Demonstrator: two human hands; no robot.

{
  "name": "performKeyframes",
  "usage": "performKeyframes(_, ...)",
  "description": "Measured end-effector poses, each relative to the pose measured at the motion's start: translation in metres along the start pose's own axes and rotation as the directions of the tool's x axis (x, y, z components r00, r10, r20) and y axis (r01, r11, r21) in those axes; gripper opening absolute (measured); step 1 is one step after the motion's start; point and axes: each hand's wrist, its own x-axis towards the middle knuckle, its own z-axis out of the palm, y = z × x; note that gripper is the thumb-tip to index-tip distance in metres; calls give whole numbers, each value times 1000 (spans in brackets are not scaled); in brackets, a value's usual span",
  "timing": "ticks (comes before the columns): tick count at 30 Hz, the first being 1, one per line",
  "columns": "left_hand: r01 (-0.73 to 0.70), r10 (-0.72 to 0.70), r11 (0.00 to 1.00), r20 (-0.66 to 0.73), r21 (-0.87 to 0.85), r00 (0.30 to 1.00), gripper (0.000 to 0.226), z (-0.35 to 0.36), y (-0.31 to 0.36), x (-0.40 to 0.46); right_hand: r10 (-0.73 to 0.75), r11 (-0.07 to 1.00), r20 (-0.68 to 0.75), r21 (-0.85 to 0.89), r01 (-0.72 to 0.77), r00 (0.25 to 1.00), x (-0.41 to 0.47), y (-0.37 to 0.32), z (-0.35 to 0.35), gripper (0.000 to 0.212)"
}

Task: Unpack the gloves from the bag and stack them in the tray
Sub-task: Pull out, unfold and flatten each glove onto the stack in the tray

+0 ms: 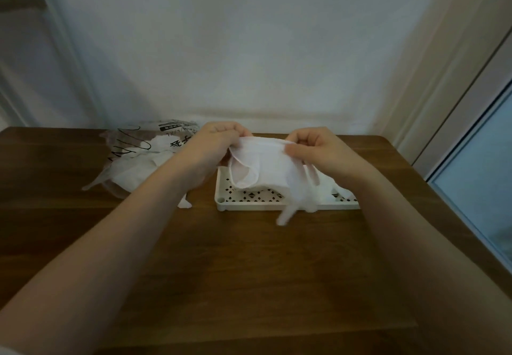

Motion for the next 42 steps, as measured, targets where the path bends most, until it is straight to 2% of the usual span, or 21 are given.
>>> performKeyframes(2,36,-44,986,-48,-162,998,8,6,-4,2,59,997,-145,-31,-65,988,3,4,1,23)
performKeyframes(3,76,-85,968,-26,-239,996,14,10,-7,3,77,996,-203,-26,-84,976,5,6,2,26)
performKeyframes(6,204,-196,918,60,-339,979,55,25,-14,8,83,993,-308,-54,-104,948,11,9,6,33)
performKeyframes(8,208,-204,908,50,-363,978,51,34,-18,12,82,993,-321,-57,-106,943,13,10,7,34)
performKeyframes(10,165,-179,935,-16,-314,984,26,37,-23,17,99,992,-309,-49,-120,946,14,15,4,34)
performKeyframes(12,135,-155,960,-65,-243,986,14,35,-28,21,131,989,-267,-28,-143,955,11,21,-2,37)
performKeyframes(15,123,-137,979,-81,-161,987,16,28,-27,28,116,992,-122,-25,-120,986,0,26,-21,37)
performKeyframes(18,102,-105,994,-78,-49,991,22,22,-20,34,90,994,14,-71,-89,996,-3,27,-46,20)
performKeyframes(20,79,-74,996,-100,50,992,26,20,-17,41,95,991,-15,-90,-96,995,5,34,-59,19)
performKeyframes(22,74,-64,994,-110,83,992,30,20,-16,51,81,968,-72,-234,-95,994,17,41,-67,23)
performKeyframes(25,53,-50,998,-121,26,991,28,21,-14,68,28,905,-118,-418,-75,993,36,46,-76,25)
performKeyframes(28,-1,-14,995,-159,-96,987,22,27,-3,82,-57,872,-255,-484,-76,965,53,43,-86,21)
performKeyframes(31,-110,86,971,-121,-212,989,14,36,15,94,-147,918,-430,-395,-40,891,62,31,-97,24)
performKeyframes(33,-176,163,957,-75,-229,984,13,39,19,98,-131,978,-490,-207,31,862,61,25,-101,23)
performKeyframes(36,-208,211,954,-11,-218,978,15,39,10,97,-33,970,-433,202,133,901,51,27,-94,21)
performKeyframes(38,-193,199,964,16,-183,980,14,39,1,94,33,921,-384,371,121,923,45,35,-83,22)
performKeyframes(40,-159,166,971,25,-177,986,14,38,-8,93,87,926,-373,373,64,924,43,44,-75,23)
performKeyframes(42,-150,158,970,26,-189,987,17,39,-10,91,103,959,-421,282,22,901,44,48,-72,23)
